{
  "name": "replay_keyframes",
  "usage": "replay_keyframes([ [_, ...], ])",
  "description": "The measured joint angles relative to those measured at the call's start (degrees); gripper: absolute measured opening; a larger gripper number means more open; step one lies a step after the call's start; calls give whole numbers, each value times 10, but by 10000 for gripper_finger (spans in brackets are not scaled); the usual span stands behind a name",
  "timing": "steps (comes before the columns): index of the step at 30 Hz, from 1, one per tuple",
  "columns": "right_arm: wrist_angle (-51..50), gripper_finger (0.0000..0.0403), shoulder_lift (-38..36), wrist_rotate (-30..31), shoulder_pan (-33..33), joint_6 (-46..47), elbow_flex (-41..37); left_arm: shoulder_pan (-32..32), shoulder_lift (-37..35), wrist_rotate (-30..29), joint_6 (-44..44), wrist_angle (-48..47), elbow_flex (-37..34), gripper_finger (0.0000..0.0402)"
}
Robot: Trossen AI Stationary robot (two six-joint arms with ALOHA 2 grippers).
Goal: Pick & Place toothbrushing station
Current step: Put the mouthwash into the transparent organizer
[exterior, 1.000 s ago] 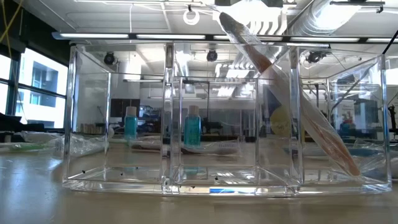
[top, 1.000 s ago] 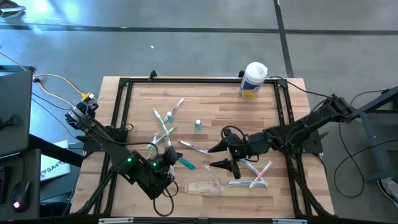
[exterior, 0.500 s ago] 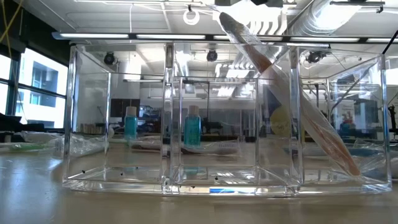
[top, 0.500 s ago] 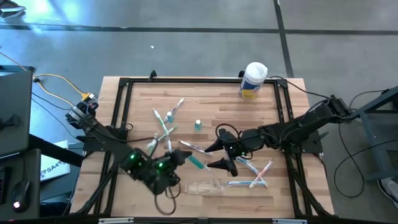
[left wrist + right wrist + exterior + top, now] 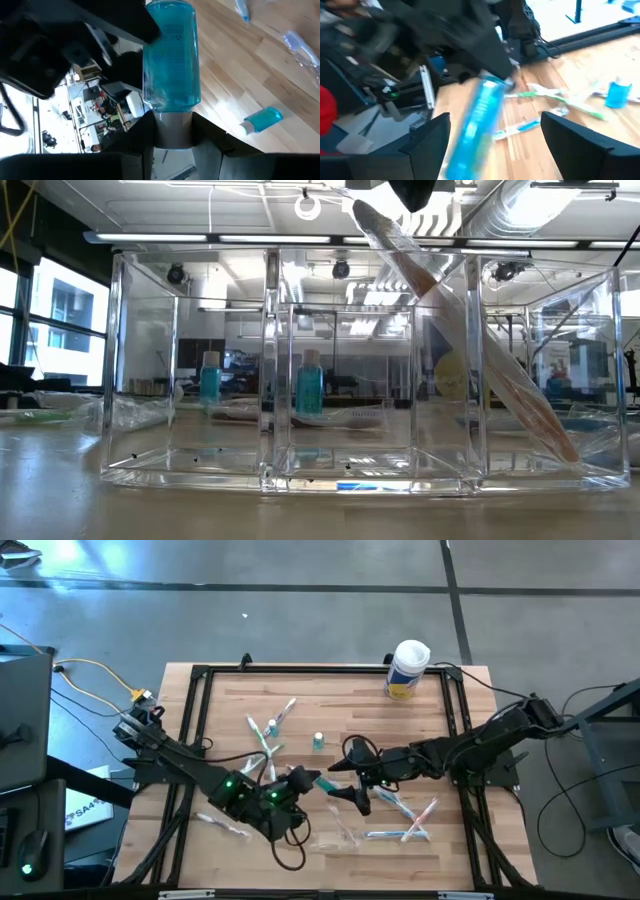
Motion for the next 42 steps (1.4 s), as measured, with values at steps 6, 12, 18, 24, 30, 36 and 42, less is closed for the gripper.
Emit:
replay_keyframes([
  [6, -5, 303, 0, 2, 1, -14, 0, 8, 1, 1, 0, -2, 11, 94],
  [12, -12, 301, 0, 4, 0, -14, 0, 28, 7, -6, -3, 2, 11, 94],
  [18, -19, 253, 0, 4, -3, -15, 0, 35, 16, -2, -4, 0, 12, 94],
  [24, -20, 151, 0, 4, -4, -42, 0, 37, 18, -1, -3, -1, 11, 94],
  [30, -27, 63, 0, 3, -5, -50, 0, 37, 18, 2, -5, -3, 11, 94],
  [36, -27, 63, 0, 0, -5, -52, 0, 37, 18, 3, -19, -3, 11, 94],
  [42, -25, 63, 0, -7, -3, -66, 0, 37, 18, 35, -37, 5, 11, 164],
])
